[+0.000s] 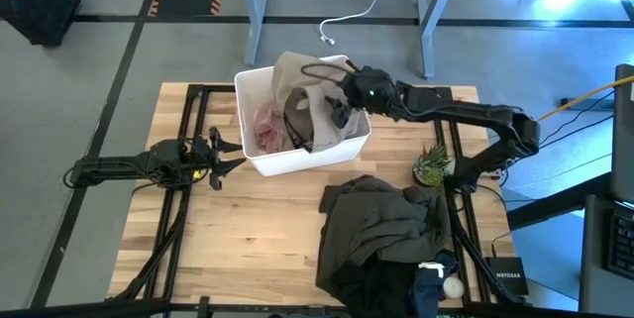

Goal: Sort clothes
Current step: Put the gray shorts into the white laundry bin

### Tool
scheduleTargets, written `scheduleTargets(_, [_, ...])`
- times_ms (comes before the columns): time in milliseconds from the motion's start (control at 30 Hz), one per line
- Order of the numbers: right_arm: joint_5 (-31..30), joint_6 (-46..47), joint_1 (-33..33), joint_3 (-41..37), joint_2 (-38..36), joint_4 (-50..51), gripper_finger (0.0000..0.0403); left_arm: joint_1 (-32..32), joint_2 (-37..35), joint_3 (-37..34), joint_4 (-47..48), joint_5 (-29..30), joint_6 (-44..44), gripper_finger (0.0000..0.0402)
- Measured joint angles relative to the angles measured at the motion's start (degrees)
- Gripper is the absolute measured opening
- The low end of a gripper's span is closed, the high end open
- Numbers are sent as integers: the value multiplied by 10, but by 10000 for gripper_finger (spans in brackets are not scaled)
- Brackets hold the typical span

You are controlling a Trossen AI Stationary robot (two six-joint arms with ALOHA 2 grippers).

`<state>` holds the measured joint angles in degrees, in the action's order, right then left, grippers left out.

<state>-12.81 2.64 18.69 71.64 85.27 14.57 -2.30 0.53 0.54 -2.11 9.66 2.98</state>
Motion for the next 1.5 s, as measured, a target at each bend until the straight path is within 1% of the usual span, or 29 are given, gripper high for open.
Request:
scheduleTargets(133, [35, 42, 18, 0, 26, -1, 270, 0, 0, 0, 0, 0, 0, 184])
scheduleTargets(233, [44, 50, 16, 0, 42, 0, 270, 0, 0, 0, 0, 0, 0, 184])
scheduleTargets(467, [44, 57, 16, 0, 77, 9, 270, 0, 0, 0, 0, 0, 0, 184])
scheduleTargets(700, [32, 47, 16, 3, 106, 2, 270, 0, 0, 0, 0, 0, 0, 184])
scheduleTargets(967, [41, 34, 15, 7, 99, 11, 270, 0, 0, 0, 0, 0, 0, 184])
scheduleTargets(1133, [64, 40, 14, 51, 79, 35, 270, 0, 0, 0, 0, 0, 0, 184])
scheduleTargets(1233, [65, 36, 11, 86, 60, 35, 270, 0, 0, 0, 0, 0, 0, 184])
scheduleTargets(1333, [63, 34, 3, 102, 60, 16, 270, 0, 0, 0, 0, 0, 0, 184])
scheduleTargets(1433, [59, 33, -1, 101, 66, -52, 270, 0, 0, 0, 0, 0, 0, 184])
scheduleTargets(1500, [43, 33, 0, 100, 79, -76, 270, 0, 0, 0, 0, 0, 0, 184])
